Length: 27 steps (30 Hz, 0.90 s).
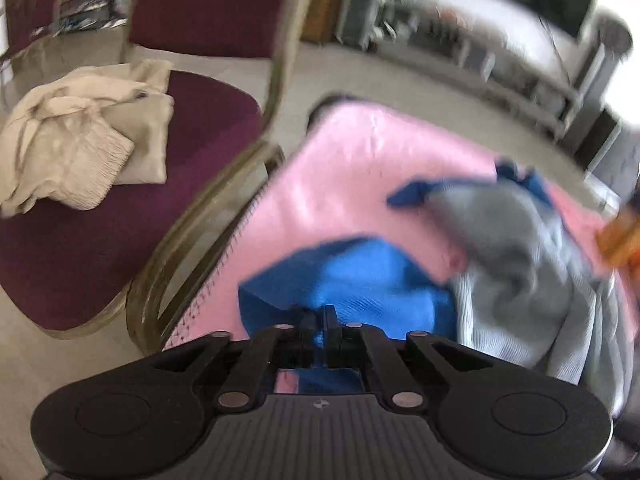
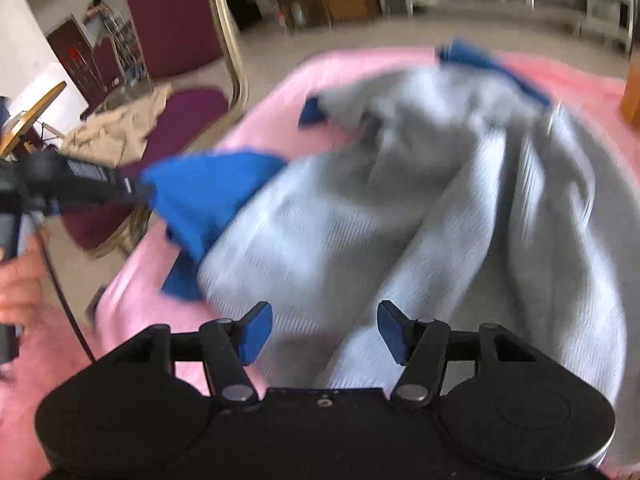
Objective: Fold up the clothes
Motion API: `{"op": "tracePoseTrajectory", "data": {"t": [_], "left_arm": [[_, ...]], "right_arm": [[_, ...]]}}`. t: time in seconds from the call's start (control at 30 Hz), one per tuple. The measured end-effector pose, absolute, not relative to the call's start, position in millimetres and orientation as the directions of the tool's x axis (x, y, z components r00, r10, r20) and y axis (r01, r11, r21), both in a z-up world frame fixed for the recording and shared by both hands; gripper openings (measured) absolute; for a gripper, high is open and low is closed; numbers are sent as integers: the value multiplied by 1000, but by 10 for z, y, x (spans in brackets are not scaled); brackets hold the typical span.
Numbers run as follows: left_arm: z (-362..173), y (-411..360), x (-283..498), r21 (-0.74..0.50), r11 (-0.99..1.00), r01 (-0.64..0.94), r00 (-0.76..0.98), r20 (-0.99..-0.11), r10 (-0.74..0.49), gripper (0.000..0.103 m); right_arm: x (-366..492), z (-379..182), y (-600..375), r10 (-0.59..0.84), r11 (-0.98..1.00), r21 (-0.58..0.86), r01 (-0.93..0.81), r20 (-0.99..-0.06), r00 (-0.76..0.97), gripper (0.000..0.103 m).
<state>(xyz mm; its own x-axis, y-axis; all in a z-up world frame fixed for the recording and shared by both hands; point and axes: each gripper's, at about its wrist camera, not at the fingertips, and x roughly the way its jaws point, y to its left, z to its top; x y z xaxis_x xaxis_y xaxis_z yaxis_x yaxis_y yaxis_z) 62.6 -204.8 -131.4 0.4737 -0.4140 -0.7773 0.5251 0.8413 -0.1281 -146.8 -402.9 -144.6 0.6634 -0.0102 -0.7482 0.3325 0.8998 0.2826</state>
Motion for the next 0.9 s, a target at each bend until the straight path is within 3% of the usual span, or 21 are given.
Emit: {"op": "tracePoseTrajectory", "data": {"t": [0.03,0.07,0.13,0.33,0.4,0.43,0.5,0.6,0.73,0.9], "left_arm": [[-1329,-2065,592,-114,835,538,476,-777,-412,32],[-1333,-2069,551,-105,829,549,481,-772,-416,34],[-1372,-2043,501,-111,828,550,467,-781,-415,34],[-1471,-1987,404,-185,809,558,390,-802,-452,34],[-1460,-2010,380,-179,803,569,400,-792,-461,34],[-1451,-2019,376,-181,800,572,403,-787,-467,34],[-1437,-2040,359,-190,788,586,400,-778,-485,34],[-1421,-2079,301,-216,748,628,365,-767,-528,34],[-1413,-2149,199,-233,689,687,319,-755,-573,35],[-1553,-2309,78,-328,551,768,106,-783,-613,38]], "right_arm": [[-1429,-1453,-4034,-11,904,282,322,-736,677,53],[-1391,-1460,-4040,-11,908,282,311,-724,690,49],[-1308,-1484,-4046,-11,916,278,290,-704,710,44],[-978,-1806,-3974,-21,943,204,263,-751,659,43],[-959,-1871,-3927,-62,951,157,267,-748,661,22],[-966,-1858,-3904,-83,954,133,267,-743,664,2],[-981,-1823,-3882,-122,956,95,277,-729,673,2],[-1016,-1707,-4064,-169,918,147,369,-697,697,2],[-1056,-1773,-4362,-188,847,219,485,-730,658,2],[-1041,-1882,-4400,-183,832,213,512,-766,617,3]]}}
